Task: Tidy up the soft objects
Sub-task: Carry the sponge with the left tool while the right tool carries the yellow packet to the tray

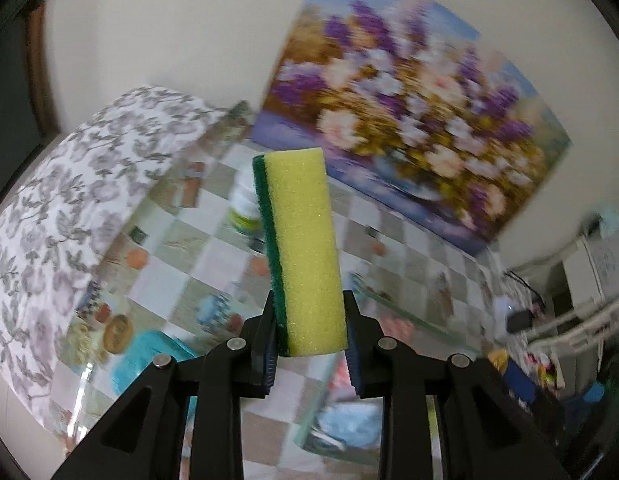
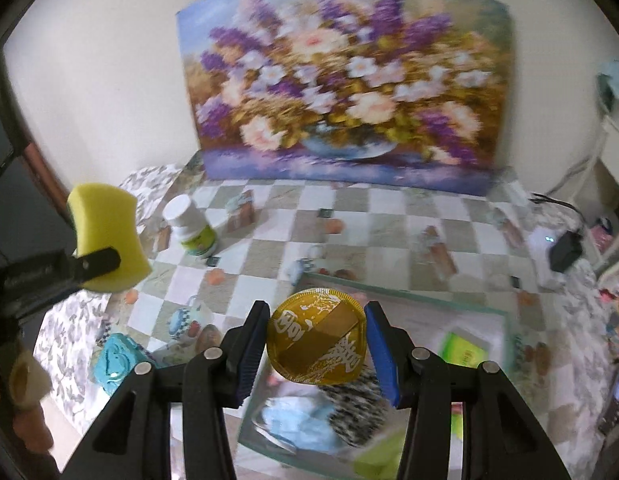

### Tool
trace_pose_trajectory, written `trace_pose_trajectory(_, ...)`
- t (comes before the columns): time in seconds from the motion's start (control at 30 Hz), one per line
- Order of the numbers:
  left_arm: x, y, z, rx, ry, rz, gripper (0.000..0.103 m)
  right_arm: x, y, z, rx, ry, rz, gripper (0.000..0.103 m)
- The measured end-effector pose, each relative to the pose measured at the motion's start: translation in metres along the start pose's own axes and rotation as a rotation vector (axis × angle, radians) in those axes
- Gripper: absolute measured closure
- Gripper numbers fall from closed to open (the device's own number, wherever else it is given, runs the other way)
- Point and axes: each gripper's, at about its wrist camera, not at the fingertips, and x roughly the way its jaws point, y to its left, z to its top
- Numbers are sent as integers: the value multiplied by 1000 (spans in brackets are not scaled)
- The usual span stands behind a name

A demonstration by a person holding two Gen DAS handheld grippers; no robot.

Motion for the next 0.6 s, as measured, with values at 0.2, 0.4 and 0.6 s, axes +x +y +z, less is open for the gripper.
trace_pose_trajectory(0.2,3,-46,-40,117,30,-64,74,-28,-39,-15,63,-26,-75,52)
trace_pose_trajectory(0.4,14,-77,-76,220,88,-117,74,-41,-76,-35,134,-7,-135,52)
trace_pose_trajectory(0.6,37,-95,-108,313,164,-128,74,-23,-108,-59,227,91,-159,52)
